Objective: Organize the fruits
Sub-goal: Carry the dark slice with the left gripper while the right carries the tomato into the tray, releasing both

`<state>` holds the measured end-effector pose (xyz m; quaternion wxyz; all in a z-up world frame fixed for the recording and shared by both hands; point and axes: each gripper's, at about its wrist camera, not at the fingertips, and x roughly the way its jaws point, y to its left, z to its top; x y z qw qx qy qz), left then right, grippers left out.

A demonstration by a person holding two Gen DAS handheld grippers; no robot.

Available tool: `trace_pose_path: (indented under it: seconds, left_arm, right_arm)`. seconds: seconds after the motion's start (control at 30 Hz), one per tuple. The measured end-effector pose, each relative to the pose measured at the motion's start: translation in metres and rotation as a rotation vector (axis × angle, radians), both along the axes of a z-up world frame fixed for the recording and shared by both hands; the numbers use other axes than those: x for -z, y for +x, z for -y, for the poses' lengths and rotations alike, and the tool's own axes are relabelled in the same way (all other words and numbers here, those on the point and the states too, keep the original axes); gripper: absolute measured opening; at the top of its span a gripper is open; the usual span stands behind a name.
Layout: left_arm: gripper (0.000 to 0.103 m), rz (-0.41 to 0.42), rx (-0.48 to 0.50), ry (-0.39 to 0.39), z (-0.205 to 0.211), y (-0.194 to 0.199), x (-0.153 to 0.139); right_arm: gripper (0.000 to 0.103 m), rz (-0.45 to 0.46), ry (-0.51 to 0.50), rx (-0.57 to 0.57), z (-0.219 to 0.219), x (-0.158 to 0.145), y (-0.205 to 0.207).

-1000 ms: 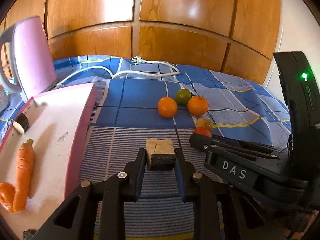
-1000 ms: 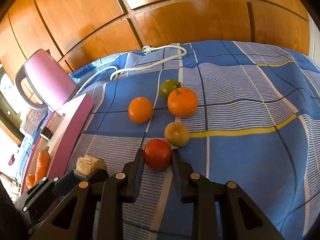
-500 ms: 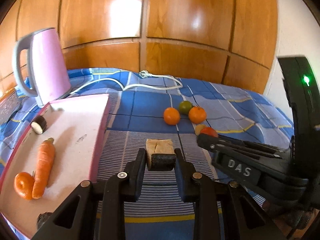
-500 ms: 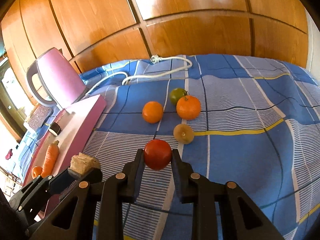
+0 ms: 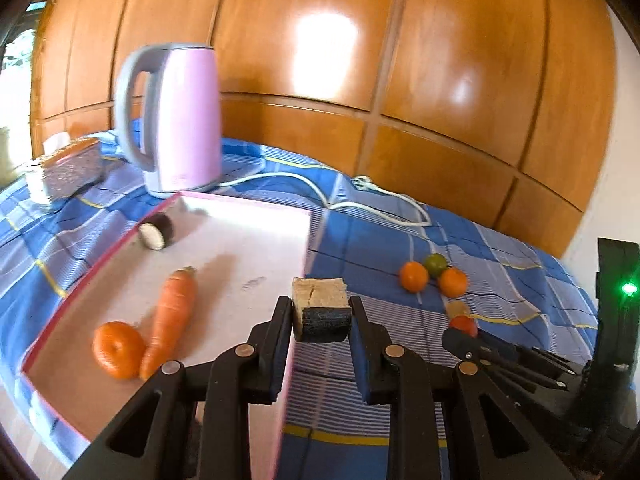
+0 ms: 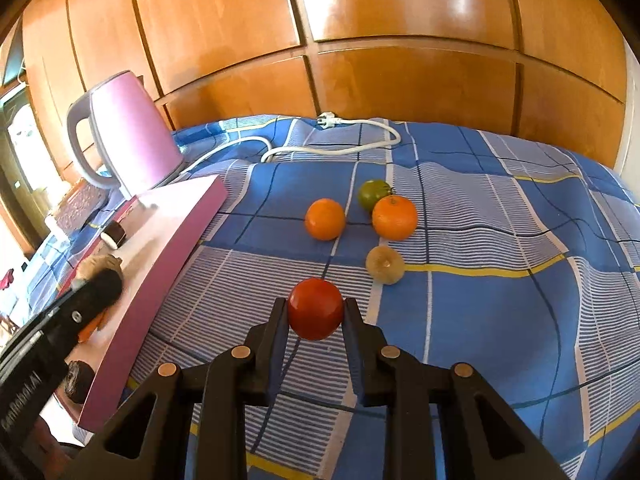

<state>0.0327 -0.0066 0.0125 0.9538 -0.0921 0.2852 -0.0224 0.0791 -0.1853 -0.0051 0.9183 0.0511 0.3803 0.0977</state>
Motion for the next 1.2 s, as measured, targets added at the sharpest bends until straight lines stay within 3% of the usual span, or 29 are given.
trace_pose_path:
  seconds: [0.23, 0.47, 0.6, 0.7, 0.87, 1.2]
  left_arm:
    - [0.028, -0.043, -0.142, 0.002, -0.025, -0.003, 0.006]
    - [0.028, -0.032, -0.318, -0.056, -0.060, -0.012, 0.006]
    - [0.028, -0.079, -0.399, -0.133, -0.081, -0.010, 0.014]
    - [0.028, -0.095, -0.437, -0.179, -0.093, -0.010, 0.018]
    - [0.028, -0.078, -0.473, -0.184, -0.097, -0.009, 0.018]
    - [0.061, -0.081, -0.529, -0.183, -0.105, -0.011, 0.019]
  right_arm:
    - [0.027, 0.023, 0.033, -0.082, -0.024, -0.005, -0.007]
    - [0.027, 0.036, 0.078, -0.117, -0.042, -0.010, -0.007]
    - [0.027, 0.058, 0.099, -0.159, -0.059, -0.016, -0.005]
    - [0.027, 0.061, 0.129, -0.196, -0.075, -0.020, -0.001]
    - [0.027, 0.058, 0.137, -0.276, -0.107, -0.024, 0.003]
    - [0.038, 0.009, 0.226, -0.319, -0.122, -0.032, 0.010]
